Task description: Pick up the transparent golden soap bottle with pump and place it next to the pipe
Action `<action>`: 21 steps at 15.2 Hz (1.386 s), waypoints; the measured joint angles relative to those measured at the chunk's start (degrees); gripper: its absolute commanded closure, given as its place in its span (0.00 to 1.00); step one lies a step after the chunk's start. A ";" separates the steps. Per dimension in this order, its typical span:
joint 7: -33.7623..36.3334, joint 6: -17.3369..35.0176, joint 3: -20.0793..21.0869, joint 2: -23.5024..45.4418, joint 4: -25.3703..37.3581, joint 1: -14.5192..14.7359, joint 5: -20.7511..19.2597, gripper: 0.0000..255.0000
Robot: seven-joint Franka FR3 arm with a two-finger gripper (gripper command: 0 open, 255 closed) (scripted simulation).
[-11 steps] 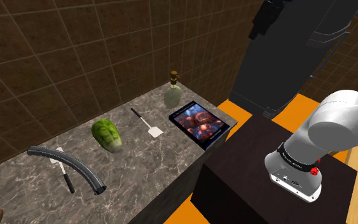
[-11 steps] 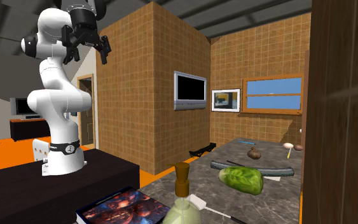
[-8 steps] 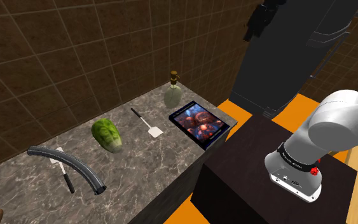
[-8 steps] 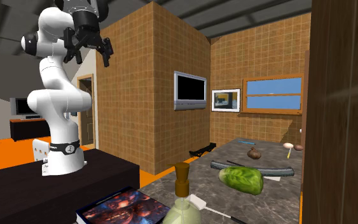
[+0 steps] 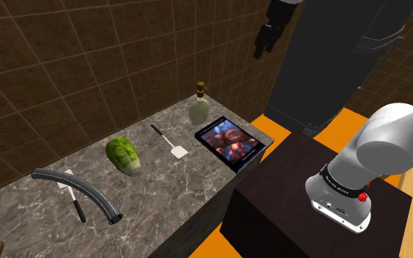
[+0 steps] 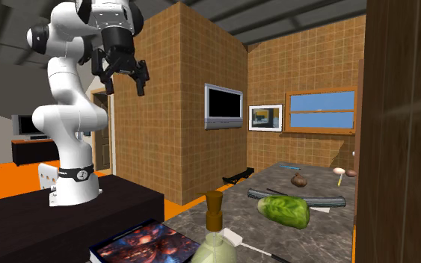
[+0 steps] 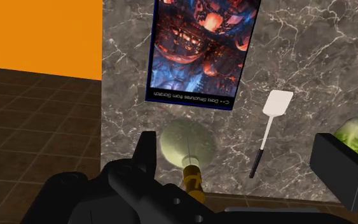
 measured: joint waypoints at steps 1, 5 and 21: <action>-0.44 1.59 -0.01 1.64 -0.07 0.16 -0.03 0.00; -1.56 6.75 0.36 10.03 2.74 0.95 0.00 0.00; -5.76 18.24 1.74 45.07 24.62 2.84 -0.86 0.00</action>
